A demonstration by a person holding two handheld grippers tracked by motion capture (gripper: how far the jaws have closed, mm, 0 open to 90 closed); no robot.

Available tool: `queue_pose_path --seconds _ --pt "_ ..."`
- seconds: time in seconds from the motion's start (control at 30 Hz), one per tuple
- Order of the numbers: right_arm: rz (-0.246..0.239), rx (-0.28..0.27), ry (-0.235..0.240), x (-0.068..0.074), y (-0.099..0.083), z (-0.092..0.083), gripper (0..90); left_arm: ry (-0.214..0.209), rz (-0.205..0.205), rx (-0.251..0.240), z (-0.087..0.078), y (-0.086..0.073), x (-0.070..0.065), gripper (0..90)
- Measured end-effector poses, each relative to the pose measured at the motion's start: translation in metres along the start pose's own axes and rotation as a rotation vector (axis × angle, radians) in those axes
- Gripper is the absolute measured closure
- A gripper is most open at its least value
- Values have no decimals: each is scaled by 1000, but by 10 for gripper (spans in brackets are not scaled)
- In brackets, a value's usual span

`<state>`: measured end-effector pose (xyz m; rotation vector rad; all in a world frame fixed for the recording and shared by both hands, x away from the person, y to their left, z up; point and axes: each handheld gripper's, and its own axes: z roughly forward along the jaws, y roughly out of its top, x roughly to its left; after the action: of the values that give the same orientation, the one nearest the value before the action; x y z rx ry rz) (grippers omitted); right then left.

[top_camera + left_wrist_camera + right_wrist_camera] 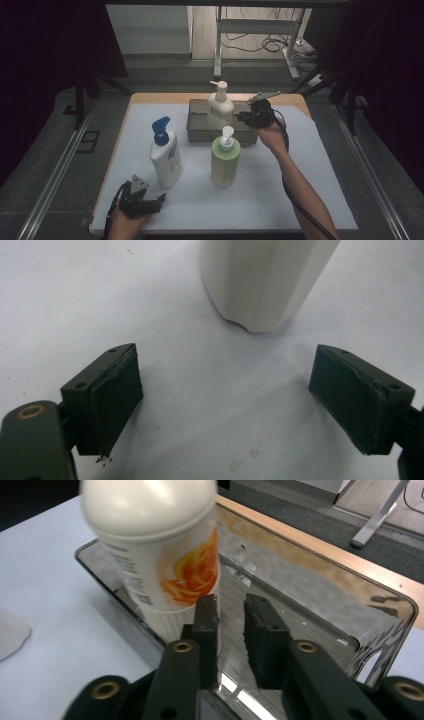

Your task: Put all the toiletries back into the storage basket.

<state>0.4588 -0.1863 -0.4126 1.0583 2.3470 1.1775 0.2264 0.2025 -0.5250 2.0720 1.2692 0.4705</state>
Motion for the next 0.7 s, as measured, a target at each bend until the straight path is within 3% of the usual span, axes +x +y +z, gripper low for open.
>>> queue_pose_path --seconds 0.2,0.47,0.7 --pt "-5 17 -1 1 1 16 887 1 1 1 0 0 0 131" --pt "33 42 -6 -2 -1 36 895 1 1 1 0 0 0 131" --pt "39 52 25 -6 -5 49 893 1 1 1 0 0 0 131"
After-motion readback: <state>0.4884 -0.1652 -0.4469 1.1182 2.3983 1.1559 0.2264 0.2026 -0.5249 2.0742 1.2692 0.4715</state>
